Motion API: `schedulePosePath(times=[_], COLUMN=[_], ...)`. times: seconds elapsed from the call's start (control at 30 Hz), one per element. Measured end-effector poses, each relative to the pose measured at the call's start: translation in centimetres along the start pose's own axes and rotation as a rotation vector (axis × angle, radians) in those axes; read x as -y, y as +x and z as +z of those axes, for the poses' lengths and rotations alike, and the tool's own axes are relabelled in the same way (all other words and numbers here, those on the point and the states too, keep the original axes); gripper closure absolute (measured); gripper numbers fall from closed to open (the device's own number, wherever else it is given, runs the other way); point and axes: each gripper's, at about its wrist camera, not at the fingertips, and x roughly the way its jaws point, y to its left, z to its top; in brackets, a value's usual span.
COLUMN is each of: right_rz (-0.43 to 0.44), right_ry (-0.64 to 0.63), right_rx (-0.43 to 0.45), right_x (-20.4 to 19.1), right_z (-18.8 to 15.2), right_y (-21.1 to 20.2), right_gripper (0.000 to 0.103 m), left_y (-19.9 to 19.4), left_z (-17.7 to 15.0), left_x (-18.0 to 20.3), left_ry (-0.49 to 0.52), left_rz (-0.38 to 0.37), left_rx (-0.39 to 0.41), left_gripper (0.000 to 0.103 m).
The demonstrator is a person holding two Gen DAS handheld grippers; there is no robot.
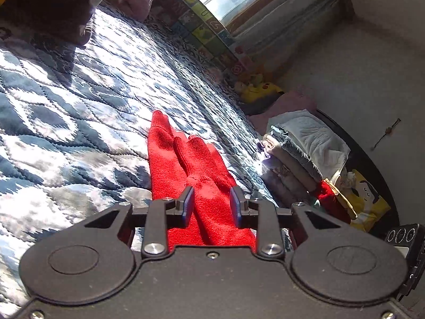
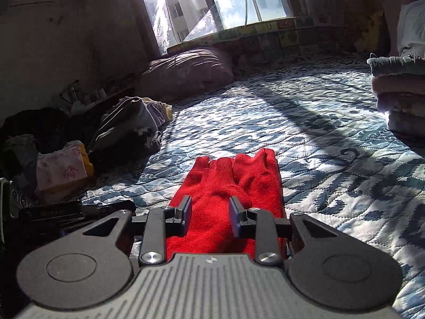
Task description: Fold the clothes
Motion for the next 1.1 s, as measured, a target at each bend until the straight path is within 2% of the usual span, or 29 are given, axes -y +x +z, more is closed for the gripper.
schedulePosePath(times=[0.2, 0.3, 0.4, 0.5, 0.6, 0.7, 0.73, 0.87, 1.0, 1.1], right_rz=[0.038, 0.087, 0.132, 0.166, 0.202, 0.209, 0.208, 0.202, 0.204, 0.203], right_ry=[-0.188, -0.232, -0.262, -0.288, -0.283, -0.267, -0.26, -0.243, -0.241, -0.259], right_rx=[0.03, 0.052, 0.051, 0.049, 0.043, 0.039, 0.036, 0.051, 0.084, 0.107], right_x=[-2.5, -3.2, -3.7, -4.0, -4.0, -3.7, -3.6, -3.3, -3.2, -3.4], right_z=[-4.0, -5.2, -6.0, -6.5, -6.7, -7.1, -7.2, -7.5, -7.5, -7.5], right_y=[-1.1, -1.6, -1.6, -1.6, -1.5, -1.4, -1.3, -1.8, -2.3, -2.4], right_gripper=[0.072, 0.072, 0.071, 0.071, 0.071, 0.071, 0.071, 0.071, 0.07, 0.063], left_y=[5.0, 7.2, 8.7, 9.7, 10.9, 11.5, 11.7, 11.8, 11.3, 11.3], left_z=[2.5, 3.6, 4.2, 4.3, 3.7, 3.6, 3.6, 3.8, 4.5, 5.1], left_x=[-1.8, -2.0, -2.2, -2.6, -1.9, -1.2, -1.2, -1.0, 0.5, 1.7], left_ry=[-0.074, -0.087, -0.084, -0.1, -0.064, -0.008, 0.0, 0.04, 0.131, 0.205], left_rz=[0.006, -0.003, 0.039, 0.039, 0.035, 0.046, 0.052, 0.052, 0.023, 0.003], left_rx=[-0.051, -0.099, -0.132, -0.164, -0.203, -0.196, -0.197, -0.184, -0.137, -0.113], left_gripper=[0.075, 0.074, 0.072, 0.072, 0.072, 0.074, 0.081, 0.098, 0.099, 0.1])
